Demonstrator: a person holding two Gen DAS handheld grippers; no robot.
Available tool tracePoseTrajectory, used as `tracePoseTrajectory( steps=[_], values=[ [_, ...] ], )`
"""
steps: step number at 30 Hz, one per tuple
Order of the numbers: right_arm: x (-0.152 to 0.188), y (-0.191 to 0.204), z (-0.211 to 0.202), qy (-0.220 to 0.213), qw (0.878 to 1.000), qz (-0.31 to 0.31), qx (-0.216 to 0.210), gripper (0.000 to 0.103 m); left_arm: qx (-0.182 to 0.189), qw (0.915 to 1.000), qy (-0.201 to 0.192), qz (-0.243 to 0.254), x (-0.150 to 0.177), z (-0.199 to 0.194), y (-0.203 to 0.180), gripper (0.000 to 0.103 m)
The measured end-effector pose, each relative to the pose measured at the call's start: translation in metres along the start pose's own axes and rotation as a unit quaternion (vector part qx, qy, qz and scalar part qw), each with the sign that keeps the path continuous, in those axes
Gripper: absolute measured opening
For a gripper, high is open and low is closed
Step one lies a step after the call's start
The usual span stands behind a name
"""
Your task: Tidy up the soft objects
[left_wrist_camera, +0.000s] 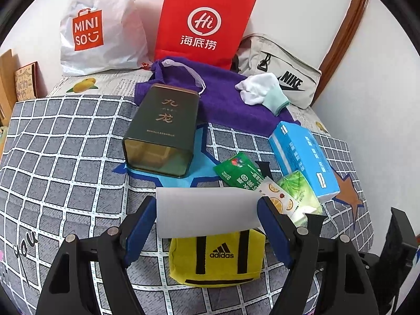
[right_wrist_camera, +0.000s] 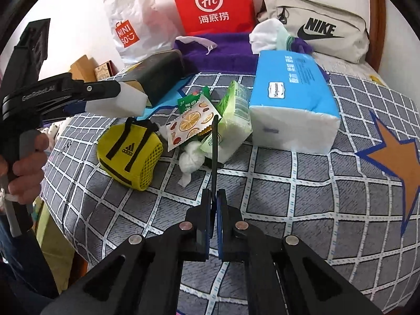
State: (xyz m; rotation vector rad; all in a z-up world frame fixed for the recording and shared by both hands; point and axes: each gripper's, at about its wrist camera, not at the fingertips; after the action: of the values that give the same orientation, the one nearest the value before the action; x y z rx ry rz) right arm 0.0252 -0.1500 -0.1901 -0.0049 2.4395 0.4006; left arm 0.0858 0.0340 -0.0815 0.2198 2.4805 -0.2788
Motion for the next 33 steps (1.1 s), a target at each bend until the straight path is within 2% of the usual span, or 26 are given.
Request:
tracePoseTrajectory(
  steps=[5,8,15,20,32,33],
  values=[
    [-0.005,0.003,0.017,0.005,1.0,0.006,-0.008,0.007,-0.004,1.0,0.001,0.002,0.0,-0.002,0.0,0.077],
    [-0.009,0.004,0.025,0.008,1.0,0.006,-0.016,0.005,-0.009,1.0,0.0,0.002,0.0,-0.003,0.0,0.077],
    [-0.015,0.007,0.002,-0.017,1.0,-0.004,-0.011,0.004,-0.012,0.9999,-0.01,-0.003,-0.008,-0.013,0.004,0.077],
    [-0.026,0.014,-0.013,-0.03,0.999,-0.014,-0.017,0.004,-0.028,0.9995,-0.017,0.004,-0.017,-0.026,0.005,0.077],
    [-0.07,0.024,-0.03,-0.053,0.997,-0.039,-0.034,0.004,-0.035,0.9989,-0.028,-0.009,-0.044,-0.037,0.014,0.076],
    [-0.076,0.023,-0.03,-0.055,0.997,-0.04,-0.034,0.004,-0.036,0.9989,-0.029,-0.008,-0.048,-0.036,0.014,0.074]
  ],
)
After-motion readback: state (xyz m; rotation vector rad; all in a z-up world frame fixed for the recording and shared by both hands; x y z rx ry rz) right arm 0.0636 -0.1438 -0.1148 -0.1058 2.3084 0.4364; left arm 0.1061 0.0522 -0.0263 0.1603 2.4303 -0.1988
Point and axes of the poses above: each gripper's, at about its wrist camera, not at the fingertips, and z roughly the way its jaws point, y to its left, x to its underside, and after that the axes turned 11 degrees about z, right-handed
